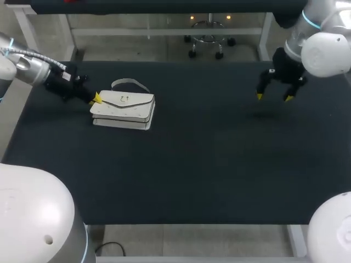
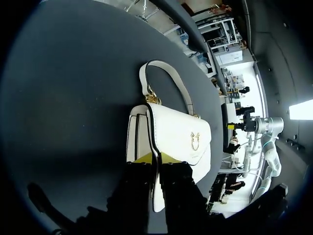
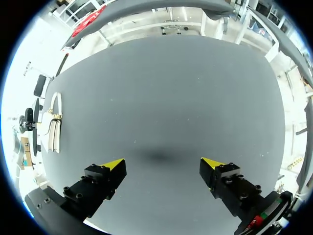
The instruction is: Pick up the bag, open it, inspect its contents, close it, and place it on the opposite side
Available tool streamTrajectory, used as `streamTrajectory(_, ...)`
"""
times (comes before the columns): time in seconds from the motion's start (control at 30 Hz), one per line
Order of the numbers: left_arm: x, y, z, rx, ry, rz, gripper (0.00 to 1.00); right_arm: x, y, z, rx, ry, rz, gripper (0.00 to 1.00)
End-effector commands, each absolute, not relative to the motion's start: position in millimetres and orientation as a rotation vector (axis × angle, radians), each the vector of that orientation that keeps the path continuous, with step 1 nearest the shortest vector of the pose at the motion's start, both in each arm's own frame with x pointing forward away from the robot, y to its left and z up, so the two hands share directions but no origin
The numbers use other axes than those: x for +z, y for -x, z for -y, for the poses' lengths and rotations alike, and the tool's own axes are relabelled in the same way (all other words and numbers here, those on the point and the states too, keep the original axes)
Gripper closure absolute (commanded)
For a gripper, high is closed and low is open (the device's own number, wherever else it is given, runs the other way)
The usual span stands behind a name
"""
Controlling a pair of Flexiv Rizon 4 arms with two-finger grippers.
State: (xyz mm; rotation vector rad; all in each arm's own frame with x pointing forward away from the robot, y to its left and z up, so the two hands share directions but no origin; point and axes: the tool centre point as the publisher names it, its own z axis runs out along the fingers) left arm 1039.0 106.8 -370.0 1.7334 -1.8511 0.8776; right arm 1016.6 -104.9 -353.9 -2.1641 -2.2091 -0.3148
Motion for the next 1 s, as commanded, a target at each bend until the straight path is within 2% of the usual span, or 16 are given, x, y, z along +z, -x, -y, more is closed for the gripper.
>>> streamTrajectory(0.03, -366.3, -1038.7, -112.2, 0.849, -1.732, 1.88, 1.0, -349.5, -1023.7, 106.7, -0.287, 2.145, 2.196, 0.0)
streamTrajectory(0.6, -366.3, -1038.7, -112.2, 0.849, -1.732, 1.88, 1.0, -347.2, -1027.7, 116.3, -0.289, 2.18, 2.2, 0.0)
streamTrajectory(1.0, -359.0, -1081.4, -189.9, 0.915, -1.722, 1.877, 1.0, -337.8, -1049.5, 187.1, -0.201, 2.328, 2.19, 0.0)
